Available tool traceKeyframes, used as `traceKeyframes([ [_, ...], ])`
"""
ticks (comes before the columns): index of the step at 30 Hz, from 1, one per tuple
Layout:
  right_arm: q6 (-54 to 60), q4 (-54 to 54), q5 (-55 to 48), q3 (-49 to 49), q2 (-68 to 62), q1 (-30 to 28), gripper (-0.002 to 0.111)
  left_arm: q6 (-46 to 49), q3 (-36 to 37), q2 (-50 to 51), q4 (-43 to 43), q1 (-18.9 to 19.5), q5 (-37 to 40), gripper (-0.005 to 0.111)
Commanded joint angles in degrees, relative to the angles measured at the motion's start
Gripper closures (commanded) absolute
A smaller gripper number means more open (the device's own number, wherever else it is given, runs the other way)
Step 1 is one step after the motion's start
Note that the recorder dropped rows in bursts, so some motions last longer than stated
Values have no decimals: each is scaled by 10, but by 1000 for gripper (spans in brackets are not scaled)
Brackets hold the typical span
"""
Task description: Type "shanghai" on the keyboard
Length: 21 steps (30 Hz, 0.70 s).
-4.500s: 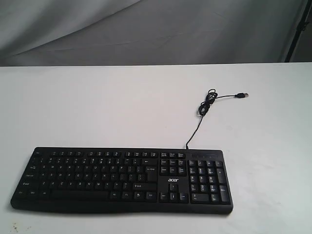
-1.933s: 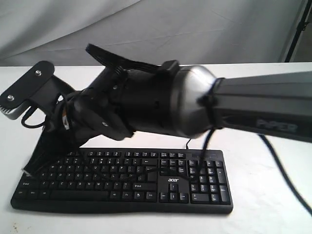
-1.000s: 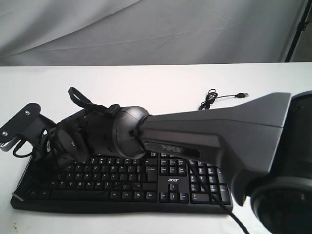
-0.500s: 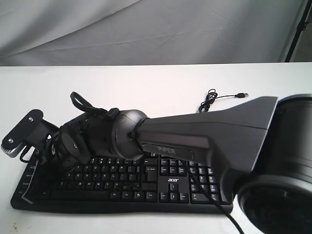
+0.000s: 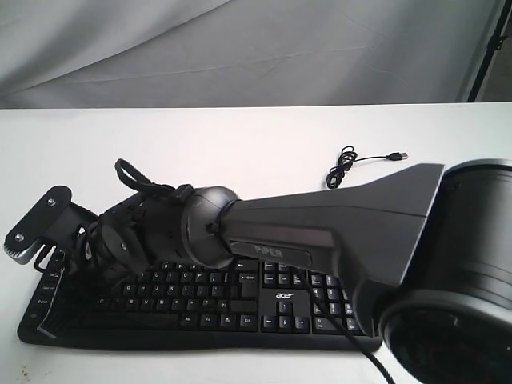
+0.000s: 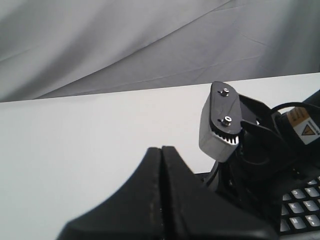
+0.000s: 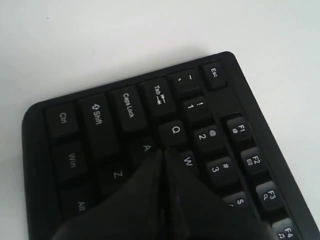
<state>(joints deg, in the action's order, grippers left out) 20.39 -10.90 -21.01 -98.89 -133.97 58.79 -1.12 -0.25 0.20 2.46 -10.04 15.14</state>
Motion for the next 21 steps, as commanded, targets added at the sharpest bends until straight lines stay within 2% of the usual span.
traceKeyframes([
  [1,6,3,9,-3,-9,-3,108,-2,2,-2,0,-2,-3,107],
  [15,10,29,-11,-2,10,-3,108,-2,2,-2,0,-2,-3,107],
  [17,6,45,-17,24,46,-3,108,-2,2,-2,0,-2,-3,107],
  [21,-9,34,28,149,144,-24,108,-2,2,-2,0,-2,-3,107],
])
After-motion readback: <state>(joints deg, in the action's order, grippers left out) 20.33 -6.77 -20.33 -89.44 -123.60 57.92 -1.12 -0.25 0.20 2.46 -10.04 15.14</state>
